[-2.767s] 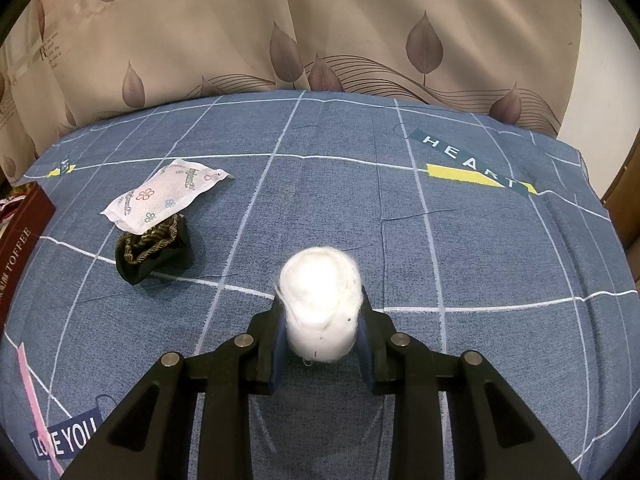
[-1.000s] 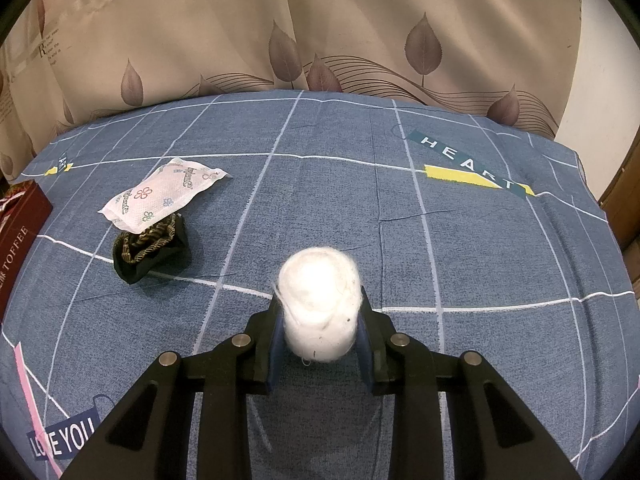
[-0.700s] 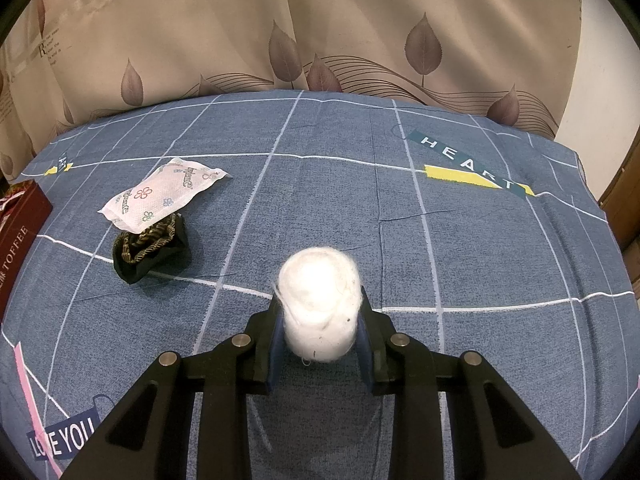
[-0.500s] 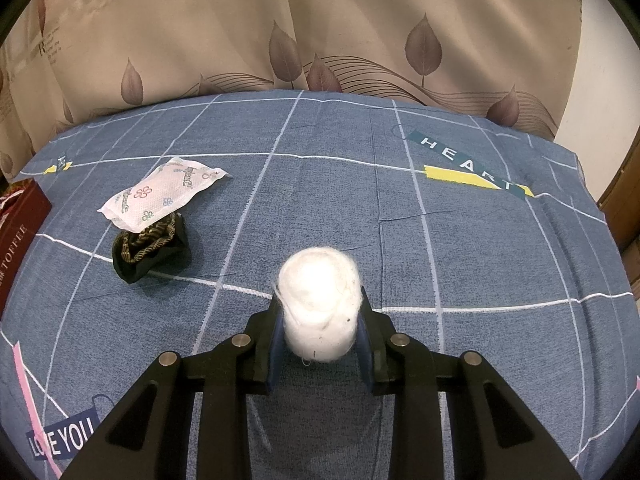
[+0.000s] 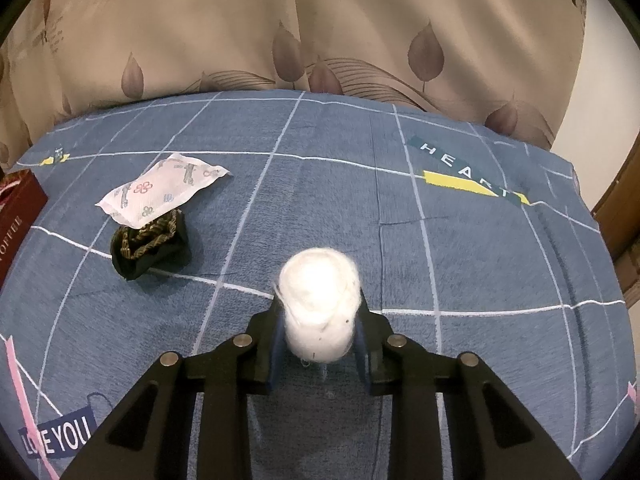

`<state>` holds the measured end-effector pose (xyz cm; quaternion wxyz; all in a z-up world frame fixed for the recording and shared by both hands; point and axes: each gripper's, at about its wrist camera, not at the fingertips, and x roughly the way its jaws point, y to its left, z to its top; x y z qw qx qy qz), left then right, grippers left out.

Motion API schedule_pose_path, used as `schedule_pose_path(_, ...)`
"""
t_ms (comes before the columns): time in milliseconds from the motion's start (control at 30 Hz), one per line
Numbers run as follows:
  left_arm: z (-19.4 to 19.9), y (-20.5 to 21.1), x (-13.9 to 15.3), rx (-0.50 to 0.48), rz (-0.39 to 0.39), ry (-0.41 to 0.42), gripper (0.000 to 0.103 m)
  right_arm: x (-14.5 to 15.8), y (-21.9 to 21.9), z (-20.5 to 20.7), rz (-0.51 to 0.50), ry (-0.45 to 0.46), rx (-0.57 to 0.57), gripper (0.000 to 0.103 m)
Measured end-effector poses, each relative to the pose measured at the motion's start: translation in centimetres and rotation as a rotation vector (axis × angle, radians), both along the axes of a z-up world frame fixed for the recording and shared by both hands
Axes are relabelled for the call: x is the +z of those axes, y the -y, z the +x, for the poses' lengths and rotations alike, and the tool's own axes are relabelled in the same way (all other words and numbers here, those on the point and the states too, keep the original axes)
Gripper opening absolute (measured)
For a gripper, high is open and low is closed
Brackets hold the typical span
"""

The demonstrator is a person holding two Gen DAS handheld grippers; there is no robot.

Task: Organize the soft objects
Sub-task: 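Carry the white cotton ball into the tin and open the right gripper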

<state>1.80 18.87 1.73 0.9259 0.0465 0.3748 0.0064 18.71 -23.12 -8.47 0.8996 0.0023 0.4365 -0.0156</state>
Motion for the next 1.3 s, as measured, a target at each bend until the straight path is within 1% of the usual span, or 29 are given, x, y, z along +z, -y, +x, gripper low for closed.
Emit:
schedule_pose_path(133,-0.2,-0.1,-0.1,-0.002,-0.003,0.014,0.066,0.1,-0.1,-0.1,0.012,-0.007,-0.02,0.021)
schedule_pose_path(300,-0.2,-0.1,-0.6,-0.001,-0.009,0.011,0.066,0.5,-0.6,-0.5,0.037,-0.026,-0.045,0.019)
schedule_pose_path(433,-0.3,-0.2,-0.8,0.007,-0.026,0.012,0.066,1.0,-1.6,-1.1,0.035,-0.034,-0.027,0.019)
schedule_pose_path(600,-0.3,-0.2,-1.0,-0.001,-0.045,-0.001,0.066,2.4,-3.3,-1.8,0.047,-0.015,0.014,0.019)
schedule_pose_path(833,-0.3,-0.7,-0.9,0.01,-0.055,0.013,0.066,5.7,-6.9,-2.7,0.072,0.034,0.109,0.019)
schedule_pose_path(1067,-0.4,-1.0,-0.7,0.023,-0.057,0.025,0.066,9.0,-12.3,-4.1,0.114,0.075,0.249,0.019)
schedule_pose_path(1300,-0.4,-1.6,-0.5,0.036,-0.069,0.028,0.066,10.8,-18.0,-5.1,0.131,0.093,0.379,0.019)
